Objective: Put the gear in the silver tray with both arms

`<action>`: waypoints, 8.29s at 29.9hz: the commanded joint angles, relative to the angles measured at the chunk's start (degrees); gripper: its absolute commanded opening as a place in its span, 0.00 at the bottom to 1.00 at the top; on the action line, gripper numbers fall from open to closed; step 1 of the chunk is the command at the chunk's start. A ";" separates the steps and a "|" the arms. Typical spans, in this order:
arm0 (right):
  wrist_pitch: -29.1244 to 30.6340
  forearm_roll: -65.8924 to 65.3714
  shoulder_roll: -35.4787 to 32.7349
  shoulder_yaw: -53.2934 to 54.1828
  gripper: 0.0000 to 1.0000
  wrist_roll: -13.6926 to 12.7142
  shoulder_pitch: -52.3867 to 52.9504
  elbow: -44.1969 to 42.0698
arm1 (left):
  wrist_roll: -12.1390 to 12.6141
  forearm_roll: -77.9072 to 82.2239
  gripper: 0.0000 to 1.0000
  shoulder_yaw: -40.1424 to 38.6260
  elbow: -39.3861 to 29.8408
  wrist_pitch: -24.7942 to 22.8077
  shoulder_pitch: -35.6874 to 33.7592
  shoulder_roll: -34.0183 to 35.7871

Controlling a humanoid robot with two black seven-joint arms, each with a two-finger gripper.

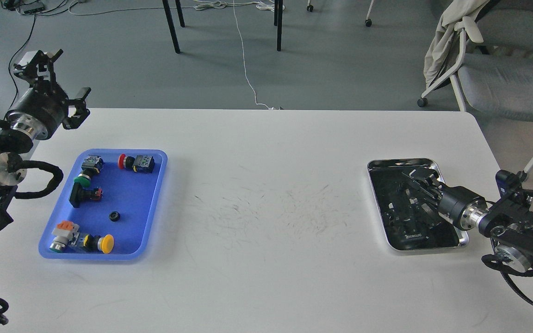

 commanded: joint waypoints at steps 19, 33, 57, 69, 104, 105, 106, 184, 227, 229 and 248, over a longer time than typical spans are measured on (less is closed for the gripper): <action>2.60 -0.54 -2.80 -2.51 0.71 0.00 5.61 1.06 | 0.32 0.18 0.98 0.62 0.00 0.00 0.27 0.45; 9.81 -1.86 -4.74 -15.96 0.71 0.00 15.28 1.58 | 1.90 0.09 0.98 0.44 -1.05 0.00 3.17 1.76; 7.10 -0.83 -12.13 -2.97 0.84 0.00 18.81 12.92 | 3.75 0.09 0.98 0.27 -7.47 0.00 1.07 4.41; 5.25 16.83 -12.30 5.38 0.87 0.00 16.16 13.71 | 4.28 0.35 0.98 1.06 -10.89 0.00 -1.31 5.64; -2.31 29.43 -7.03 20.77 0.92 0.00 6.67 14.33 | 4.46 51.05 0.98 12.57 -61.25 7.69 1.50 40.27; -2.31 29.43 -7.03 20.77 0.92 0.00 6.67 14.42 | 4.54 53.68 0.98 12.57 -62.56 9.52 2.11 40.18; -2.31 29.43 -7.03 20.77 0.92 0.00 6.67 14.50 | 4.20 56.49 0.98 12.57 -63.18 11.54 2.64 40.27; -4.69 29.16 -7.29 20.60 0.93 0.00 5.35 13.98 | -8.34 104.07 0.38 19.87 -36.73 30.02 13.46 22.25; -5.04 27.84 -7.12 21.39 0.93 0.00 3.68 13.80 | -8.34 114.26 0.11 14.15 -64.60 15.00 -4.73 27.09; -5.04 27.84 -7.12 21.48 0.93 0.00 3.68 13.71 | -8.34 114.52 0.11 14.15 -65.30 13.59 -6.40 24.99; -5.83 27.93 -7.03 21.04 0.93 0.00 3.68 12.31 | -8.34 121.12 0.11 15.56 -47.74 9.45 -7.72 -10.69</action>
